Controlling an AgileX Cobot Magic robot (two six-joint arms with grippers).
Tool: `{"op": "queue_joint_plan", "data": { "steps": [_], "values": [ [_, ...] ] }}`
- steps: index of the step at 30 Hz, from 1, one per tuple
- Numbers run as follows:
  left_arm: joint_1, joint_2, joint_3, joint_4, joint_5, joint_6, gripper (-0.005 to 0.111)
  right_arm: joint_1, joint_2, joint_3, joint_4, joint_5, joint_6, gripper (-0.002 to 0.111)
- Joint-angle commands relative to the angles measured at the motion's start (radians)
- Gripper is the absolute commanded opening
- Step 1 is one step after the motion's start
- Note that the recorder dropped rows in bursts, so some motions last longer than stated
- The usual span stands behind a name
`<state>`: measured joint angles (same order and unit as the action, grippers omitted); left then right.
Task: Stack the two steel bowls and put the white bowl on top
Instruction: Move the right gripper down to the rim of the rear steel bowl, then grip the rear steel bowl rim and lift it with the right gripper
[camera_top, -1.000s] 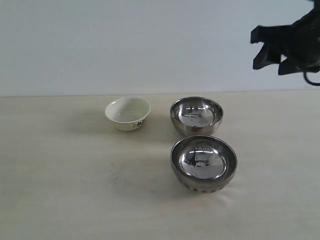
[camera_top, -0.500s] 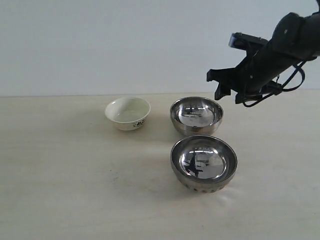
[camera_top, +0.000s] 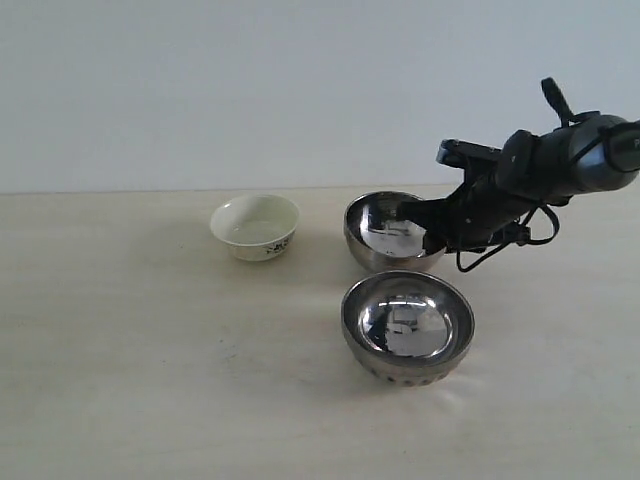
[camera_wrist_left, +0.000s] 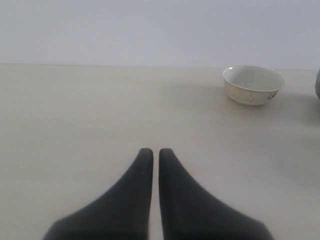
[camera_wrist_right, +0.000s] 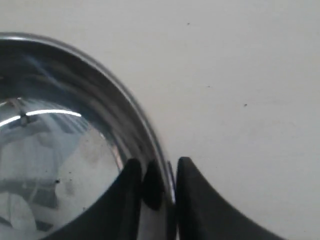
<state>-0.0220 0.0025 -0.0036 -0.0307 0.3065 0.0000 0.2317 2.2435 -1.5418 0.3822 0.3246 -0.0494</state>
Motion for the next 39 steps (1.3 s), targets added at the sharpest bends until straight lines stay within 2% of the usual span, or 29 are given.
{"op": "queue_joint_plan", "data": {
  "steps": [1,7,14,19,22,25,28,32,39],
  "values": [
    [0.003,-0.003,0.004,-0.006,0.001,-0.008,0.004,0.01,-0.001,-0.006,0.012,-0.028,-0.002,0.0],
    [0.003,-0.003,0.004,-0.006,0.001,-0.008,0.004,0.006,-0.086,-0.007,0.064,0.0,-0.005,0.0],
    [0.003,-0.003,0.004,-0.006,0.001,-0.008,0.004,-0.024,-0.34,-0.005,0.052,0.22,-0.028,0.0],
    [0.003,-0.003,0.004,-0.006,0.001,-0.008,0.004,-0.019,-0.463,-0.005,0.027,0.455,-0.038,0.0],
    [0.003,-0.003,0.004,-0.006,0.001,-0.008,0.004,0.013,-0.517,-0.005,0.021,0.554,-0.047,0.0],
    [0.003,-0.003,0.004,-0.006,0.001,-0.008,0.004,0.093,-0.557,-0.005,0.021,0.602,-0.065,0.0],
    [0.003,-0.003,0.004,-0.006,0.001,-0.008,0.004,0.187,-0.568,0.0,0.021,0.597,-0.058,0.0],
    [0.003,-0.003,0.004,-0.006,0.001,-0.008,0.004,0.288,-0.568,0.072,0.025,0.476,-0.03,0.0],
    [0.003,-0.003,0.004,-0.006,0.001,-0.008,0.004,0.351,-0.543,0.264,0.078,0.3,-0.042,0.0]
  ]
}}
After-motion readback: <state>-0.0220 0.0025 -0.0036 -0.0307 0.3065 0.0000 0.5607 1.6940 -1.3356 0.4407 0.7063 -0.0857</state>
